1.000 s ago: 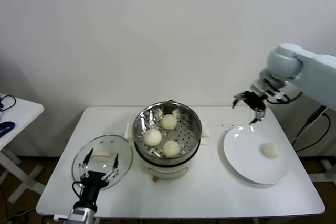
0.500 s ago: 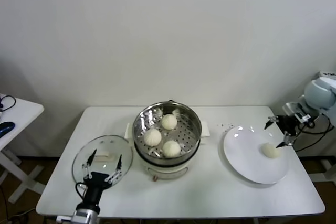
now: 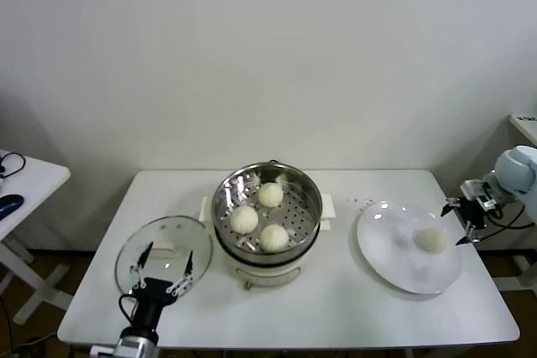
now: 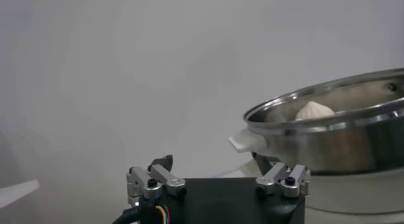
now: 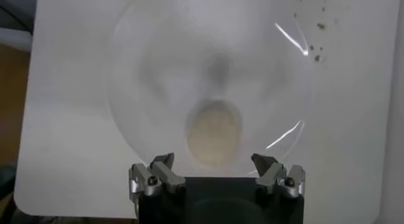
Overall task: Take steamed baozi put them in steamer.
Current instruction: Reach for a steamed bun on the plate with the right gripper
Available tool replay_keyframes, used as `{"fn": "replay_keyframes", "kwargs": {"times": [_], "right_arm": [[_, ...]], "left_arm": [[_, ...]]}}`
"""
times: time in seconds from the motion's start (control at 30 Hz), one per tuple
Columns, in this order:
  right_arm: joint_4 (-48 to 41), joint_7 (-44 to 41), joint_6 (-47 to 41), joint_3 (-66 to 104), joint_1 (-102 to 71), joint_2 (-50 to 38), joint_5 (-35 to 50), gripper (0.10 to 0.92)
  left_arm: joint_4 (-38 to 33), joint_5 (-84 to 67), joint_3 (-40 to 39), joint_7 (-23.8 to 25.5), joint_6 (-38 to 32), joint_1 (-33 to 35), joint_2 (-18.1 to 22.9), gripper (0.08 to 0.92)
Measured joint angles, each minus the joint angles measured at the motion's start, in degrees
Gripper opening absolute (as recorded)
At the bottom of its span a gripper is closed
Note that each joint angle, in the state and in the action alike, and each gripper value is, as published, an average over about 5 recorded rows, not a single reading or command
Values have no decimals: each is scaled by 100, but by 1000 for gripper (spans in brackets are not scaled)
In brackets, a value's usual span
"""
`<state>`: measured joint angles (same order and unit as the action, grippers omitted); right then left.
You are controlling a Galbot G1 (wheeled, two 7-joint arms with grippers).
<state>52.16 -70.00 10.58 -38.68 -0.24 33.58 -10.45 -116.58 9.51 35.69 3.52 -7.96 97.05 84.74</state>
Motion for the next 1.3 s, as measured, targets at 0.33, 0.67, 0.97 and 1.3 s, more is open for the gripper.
{"fn": "replay_keyframes", "kwargs": {"times": [0.33,0.67,0.97,1.3], "right_arm": [[-683,94,144,381,-242,572,-472,823],[-1052,91,180,467,-346,917,-649,823],[-1255,92,205,541,-434,1085,-768,823],[-1353,95,215,590,-418,1131,-807,745]], "left_arm": [[26,9,41,3,2,15,0,823],[51,19,55,-3,2,11,-7,823],[86,19,55,-11,-6,0,-9,823],[96,31,18,-17,1,-32,-15,823]]}}
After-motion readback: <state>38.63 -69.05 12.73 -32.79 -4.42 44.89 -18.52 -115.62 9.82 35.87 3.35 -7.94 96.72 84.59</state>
